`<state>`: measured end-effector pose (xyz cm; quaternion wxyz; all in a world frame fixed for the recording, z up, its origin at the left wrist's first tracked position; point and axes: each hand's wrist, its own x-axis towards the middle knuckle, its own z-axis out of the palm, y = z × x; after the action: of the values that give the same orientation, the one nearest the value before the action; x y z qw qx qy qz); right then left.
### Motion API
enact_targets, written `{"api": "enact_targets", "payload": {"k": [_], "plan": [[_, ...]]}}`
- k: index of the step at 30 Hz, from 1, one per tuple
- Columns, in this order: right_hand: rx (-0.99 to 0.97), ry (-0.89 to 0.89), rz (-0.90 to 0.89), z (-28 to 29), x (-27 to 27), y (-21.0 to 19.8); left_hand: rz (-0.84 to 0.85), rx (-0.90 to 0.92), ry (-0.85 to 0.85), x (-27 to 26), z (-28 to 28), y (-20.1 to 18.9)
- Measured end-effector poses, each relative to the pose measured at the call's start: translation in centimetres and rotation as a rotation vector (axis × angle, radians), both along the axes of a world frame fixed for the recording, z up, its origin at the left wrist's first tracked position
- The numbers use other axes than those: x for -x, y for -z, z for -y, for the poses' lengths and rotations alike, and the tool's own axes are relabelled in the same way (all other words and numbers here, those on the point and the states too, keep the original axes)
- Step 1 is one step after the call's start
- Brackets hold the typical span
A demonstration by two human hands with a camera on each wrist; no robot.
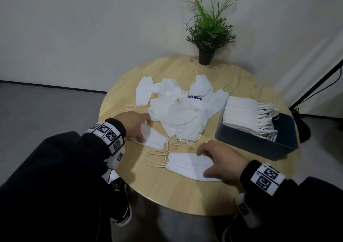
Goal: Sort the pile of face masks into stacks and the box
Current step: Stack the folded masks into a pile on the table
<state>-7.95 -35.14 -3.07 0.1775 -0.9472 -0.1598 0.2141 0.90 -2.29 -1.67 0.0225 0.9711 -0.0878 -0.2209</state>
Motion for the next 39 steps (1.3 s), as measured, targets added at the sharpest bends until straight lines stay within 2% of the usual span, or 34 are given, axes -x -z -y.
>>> {"api": "enact_targets", "payload": {"k": [2, 4, 8, 11, 13, 15, 17, 18, 20, 22, 25, 29, 33, 39], "plan": [[-0.09, 0.042, -0.051, 0.0, -0.3, -0.1, 0.002, -0.11, 0.028, 0.0, 0.0, 0.0], [-0.143, 0.051, -0.096, 0.0, -0.6, -0.1, -0.026, -0.117, 0.032, -0.1, -0.1, 0.2], [-0.109, 0.017, -0.076, -0.7, -0.6, 0.1, -0.074, 0.048, -0.075, 0.0, -0.9, -0.4], [-0.152, 0.026, -0.09, -0.9, -0.7, 0.6, 0.047, 0.142, -0.082, 0.2, -1.2, -3.2], [-0.199, 0.064, -0.095, -0.8, -0.7, 0.7, 0.134, 0.297, -0.106, 0.6, -0.8, -5.9], [-0.383, 0.224, -0.095, -0.8, -0.8, 0.0, 0.19, 0.519, -0.135, 1.4, 0.1, -7.9], [-0.806, 0.435, -0.201, -0.9, -1.0, -1.2, 0.14, 0.662, -0.093, 2.7, 1.8, -8.8], [-0.98, 0.493, -0.246, -0.8, -1.2, -1.9, 0.087, 0.679, -0.036, 3.4, 2.9, -8.7], [-1.107, 0.513, -0.233, -0.4, -1.5, -3.5, -0.009, 0.668, 0.103, 4.4, 5.4, -7.7], [-1.033, 0.489, -0.205, 0.1, -1.2, -4.9, -0.063, 0.655, 0.2, 5.0, 7.5, -6.5], [-0.901, 0.468, -0.258, 1.5, -0.2, -5.5, -0.125, 0.655, 0.223, 5.3, 8.8, -5.6], [-0.9, 0.603, -0.289, 4.1, 0.6, -5.2, -0.331, 0.646, 0.101, 5.2, 7.2, -5.4], [-0.86, 0.708, -0.429, 6.3, 1.8, -4.4, -0.392, 0.713, -0.068, 5.1, 5.6, -5.1], [-0.716, 0.71, -0.419, 8.1, 2.7, -2.9, -0.395, 0.702, -0.195, 5.2, 4.1, -3.8]]}}
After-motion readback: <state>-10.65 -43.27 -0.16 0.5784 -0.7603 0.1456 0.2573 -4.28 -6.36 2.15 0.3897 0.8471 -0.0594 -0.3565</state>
